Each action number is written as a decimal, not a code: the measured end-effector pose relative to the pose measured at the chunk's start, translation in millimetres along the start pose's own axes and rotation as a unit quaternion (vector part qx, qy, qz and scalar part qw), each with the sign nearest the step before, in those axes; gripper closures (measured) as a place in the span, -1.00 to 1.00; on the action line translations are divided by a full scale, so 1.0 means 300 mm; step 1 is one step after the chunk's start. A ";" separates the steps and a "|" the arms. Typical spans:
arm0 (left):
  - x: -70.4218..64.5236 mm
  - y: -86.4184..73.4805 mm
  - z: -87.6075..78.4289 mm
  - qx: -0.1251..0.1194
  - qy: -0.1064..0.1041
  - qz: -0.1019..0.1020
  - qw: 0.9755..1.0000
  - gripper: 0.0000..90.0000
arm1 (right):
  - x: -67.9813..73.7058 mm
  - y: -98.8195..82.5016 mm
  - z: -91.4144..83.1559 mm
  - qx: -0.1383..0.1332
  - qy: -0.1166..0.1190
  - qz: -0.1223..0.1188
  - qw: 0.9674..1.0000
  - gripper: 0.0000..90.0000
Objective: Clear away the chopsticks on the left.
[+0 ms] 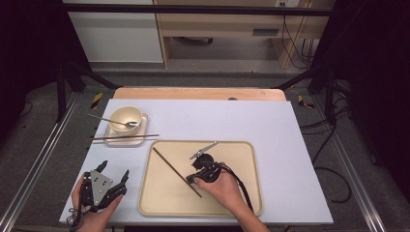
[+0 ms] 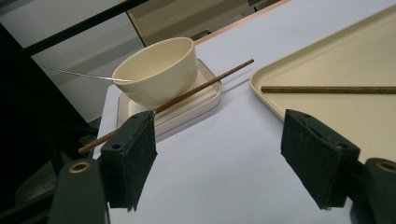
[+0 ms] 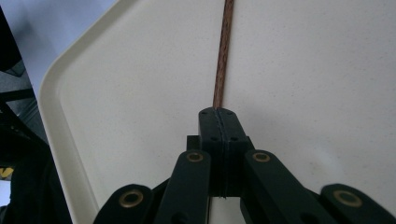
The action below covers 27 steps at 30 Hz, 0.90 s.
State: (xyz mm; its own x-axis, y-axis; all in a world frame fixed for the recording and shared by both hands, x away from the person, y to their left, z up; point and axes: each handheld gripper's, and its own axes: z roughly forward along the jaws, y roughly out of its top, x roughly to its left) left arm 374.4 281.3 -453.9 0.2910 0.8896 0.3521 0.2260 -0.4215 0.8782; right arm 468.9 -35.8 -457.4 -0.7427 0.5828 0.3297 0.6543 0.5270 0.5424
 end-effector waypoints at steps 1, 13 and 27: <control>0.000 0.000 0.000 0.000 -0.001 0.000 1.000 -0.41 | 0.002 -0.001 0.003 0.001 0.003 0.002 1.000 1.00; 0.004 -0.002 0.001 -0.001 -0.001 -0.006 1.000 -0.41 | 0.014 0.003 0.023 0.012 0.012 -0.005 1.000 1.00; 0.002 0.000 0.001 -0.001 -0.001 -0.004 1.000 -0.39 | -0.024 -0.021 0.013 0.010 0.011 0.020 1.000 1.00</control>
State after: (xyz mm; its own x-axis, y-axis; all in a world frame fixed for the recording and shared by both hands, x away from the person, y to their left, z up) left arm 374.7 281.9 -453.8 0.2917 0.8921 0.3451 0.2269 -0.4150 0.8811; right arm 470.8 -40.9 -466.3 -0.7188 0.5898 0.3681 0.6861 0.5164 0.5124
